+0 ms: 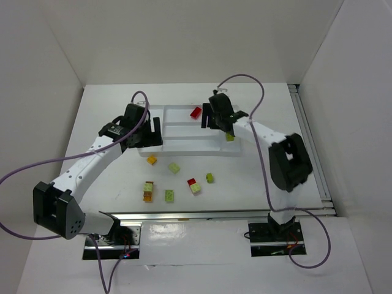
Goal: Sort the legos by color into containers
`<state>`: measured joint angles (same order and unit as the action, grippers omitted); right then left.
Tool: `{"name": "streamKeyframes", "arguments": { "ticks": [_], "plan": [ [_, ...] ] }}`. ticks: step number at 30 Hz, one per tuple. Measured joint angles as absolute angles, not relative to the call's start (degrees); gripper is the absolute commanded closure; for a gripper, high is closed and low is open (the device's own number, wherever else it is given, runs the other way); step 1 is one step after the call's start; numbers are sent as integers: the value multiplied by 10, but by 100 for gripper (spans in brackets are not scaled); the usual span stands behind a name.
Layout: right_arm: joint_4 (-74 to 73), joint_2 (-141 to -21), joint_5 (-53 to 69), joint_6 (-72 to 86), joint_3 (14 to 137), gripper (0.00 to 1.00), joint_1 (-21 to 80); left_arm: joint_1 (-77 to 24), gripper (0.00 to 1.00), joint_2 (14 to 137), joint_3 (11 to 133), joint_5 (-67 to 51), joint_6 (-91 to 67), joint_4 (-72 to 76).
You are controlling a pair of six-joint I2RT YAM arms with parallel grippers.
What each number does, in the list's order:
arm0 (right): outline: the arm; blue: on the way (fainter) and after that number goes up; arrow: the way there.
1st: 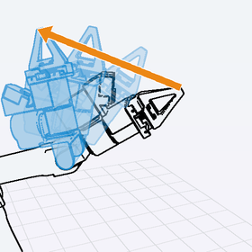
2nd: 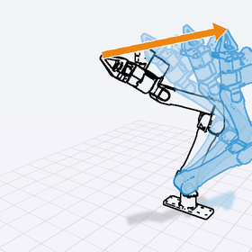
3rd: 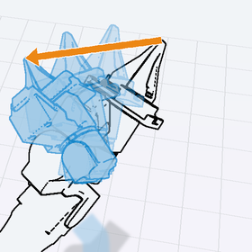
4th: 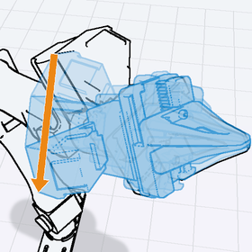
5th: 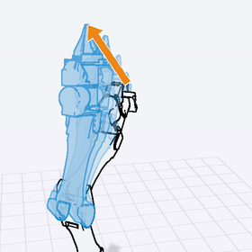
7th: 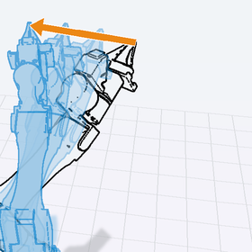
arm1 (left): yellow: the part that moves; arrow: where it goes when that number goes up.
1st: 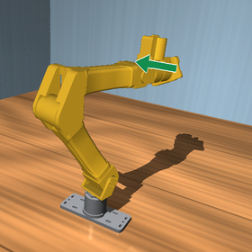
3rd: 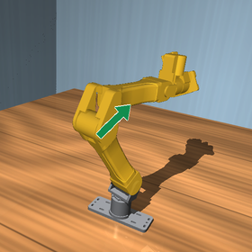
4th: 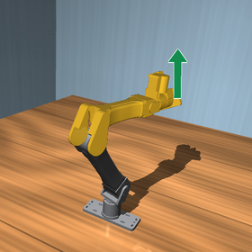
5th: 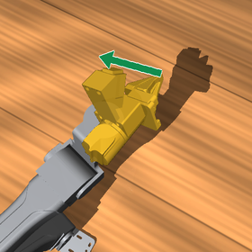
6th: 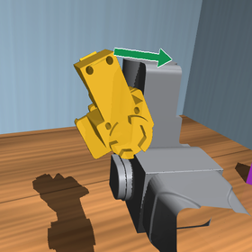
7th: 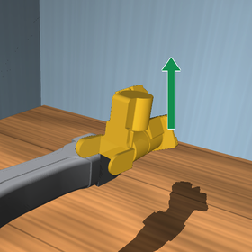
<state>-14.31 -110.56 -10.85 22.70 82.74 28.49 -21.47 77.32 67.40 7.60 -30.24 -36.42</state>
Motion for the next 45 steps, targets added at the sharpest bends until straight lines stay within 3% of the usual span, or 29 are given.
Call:
{"name": "streamKeyframes", "arguments": {
  "ticks": [3, 6, 11, 22, 32, 41, 45],
  "plan": [
    [-144, -970, -115, 226, 728, 25, 313, -216, 10, 773, 674, 78, -302, -365],
    [-146, -863, -110, 234, 642, 13, 359, -216, 10, 773, 675, 82, -301, -365],
    [-166, -812, -91, 270, 531, 11, 446, -215, 11, 773, 699, 80, -300, -369],
    [-210, -898, -90, 292, 496, 29, 488, -215, 12, 774, 714, 74, -299, -365],
    [-219, -916, -104, 289, 504, 74, 488, -215, 12, 783, 714, 67, -299, -364],
    [-247, -860, -175, 307, 552, 78, 480, -216, 12, 800, 708, 44, -300, -351],
    [-245, -806, -211, 321, 552, 79, 431, -216, 12, 802, 708, 42, -299, -350]
  ]
}}
